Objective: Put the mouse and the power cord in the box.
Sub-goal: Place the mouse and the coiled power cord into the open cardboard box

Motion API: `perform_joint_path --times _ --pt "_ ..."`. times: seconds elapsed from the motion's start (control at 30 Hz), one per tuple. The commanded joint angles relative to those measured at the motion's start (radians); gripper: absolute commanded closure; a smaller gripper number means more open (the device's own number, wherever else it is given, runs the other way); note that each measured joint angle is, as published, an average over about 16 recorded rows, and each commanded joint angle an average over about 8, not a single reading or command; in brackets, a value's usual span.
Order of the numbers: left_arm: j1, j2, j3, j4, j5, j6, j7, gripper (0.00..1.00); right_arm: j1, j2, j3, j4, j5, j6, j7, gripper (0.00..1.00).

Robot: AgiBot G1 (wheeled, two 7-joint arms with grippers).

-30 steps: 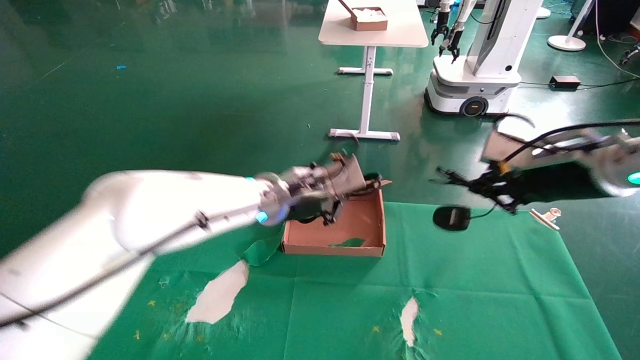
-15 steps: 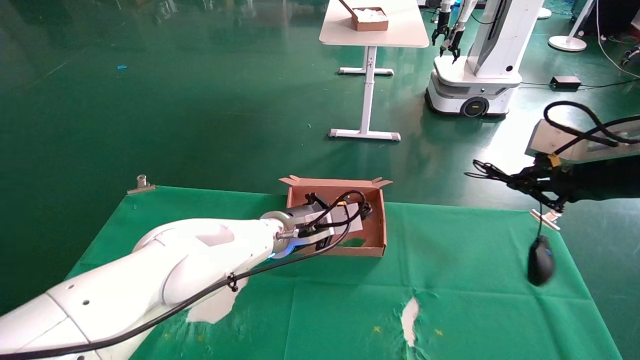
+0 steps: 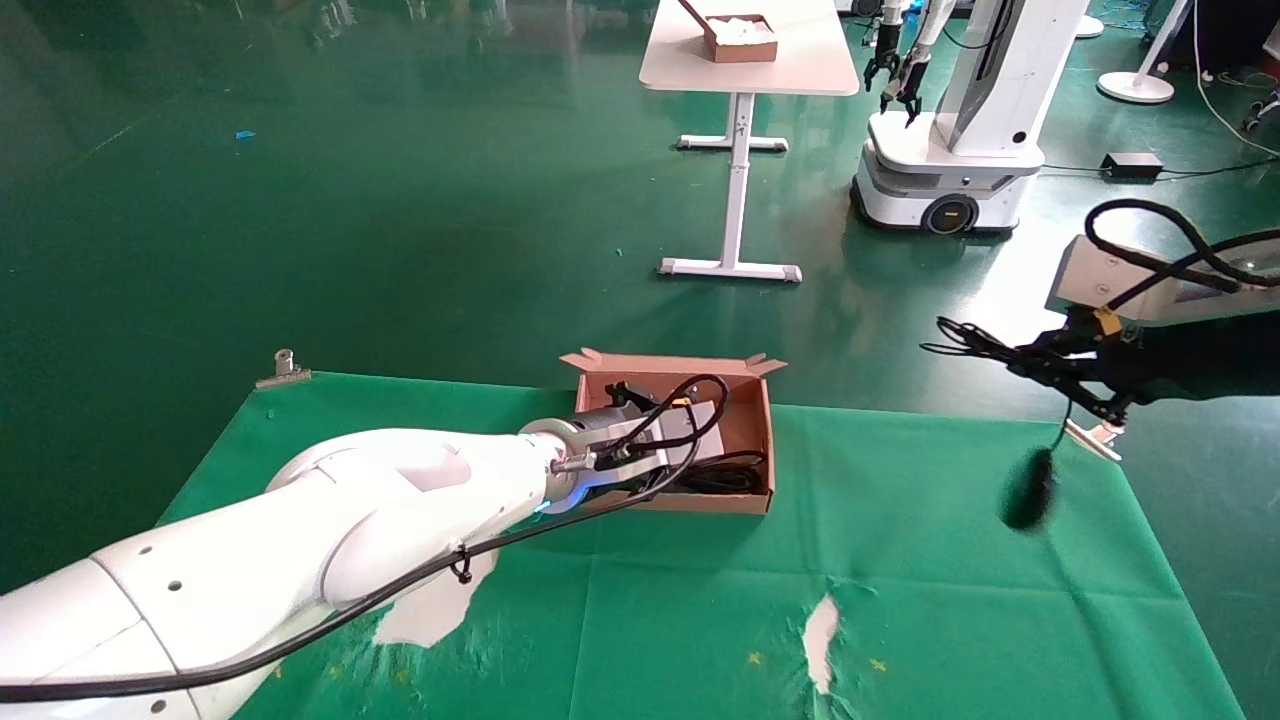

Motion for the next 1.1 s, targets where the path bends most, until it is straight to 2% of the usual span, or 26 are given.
perform_joint_path --times 0.03,0.27,0.43,0.57,0.77,0.93,1.1 --pt "-0.004 0.000 0.019 -0.006 -0.007 -0.005 -0.008 0.00 0.003 0.000 0.001 0.011 0.002 -0.004 0.005 1.00" --pt "-0.048 -0.014 0.022 0.138 -0.017 -0.055 -0.067 0.00 -0.001 -0.030 0.005 0.051 0.036 -0.008 0.006 1.00" --pt "-0.080 -0.069 0.012 0.249 -0.033 -0.059 -0.082 0.00 -0.012 -0.121 -0.007 -0.004 0.039 0.053 -0.044 1.00" --pt "-0.095 -0.155 0.008 0.248 -0.050 -0.025 -0.075 0.00 -0.004 -0.226 -0.018 -0.114 0.039 0.128 -0.132 1.00" --pt "-0.102 -0.270 0.019 0.136 -0.036 0.051 -0.094 0.00 0.028 -0.403 -0.036 -0.336 0.043 0.239 -0.303 1.00" --pt "-0.101 -0.319 0.028 0.036 0.015 0.086 -0.155 0.00 0.059 -0.539 -0.041 -0.530 0.063 0.310 -0.439 1.00" --pt "-0.099 -0.343 0.030 -0.028 0.081 0.106 -0.232 0.00 0.056 -0.615 -0.059 -0.646 0.113 0.374 -0.536 1.00"
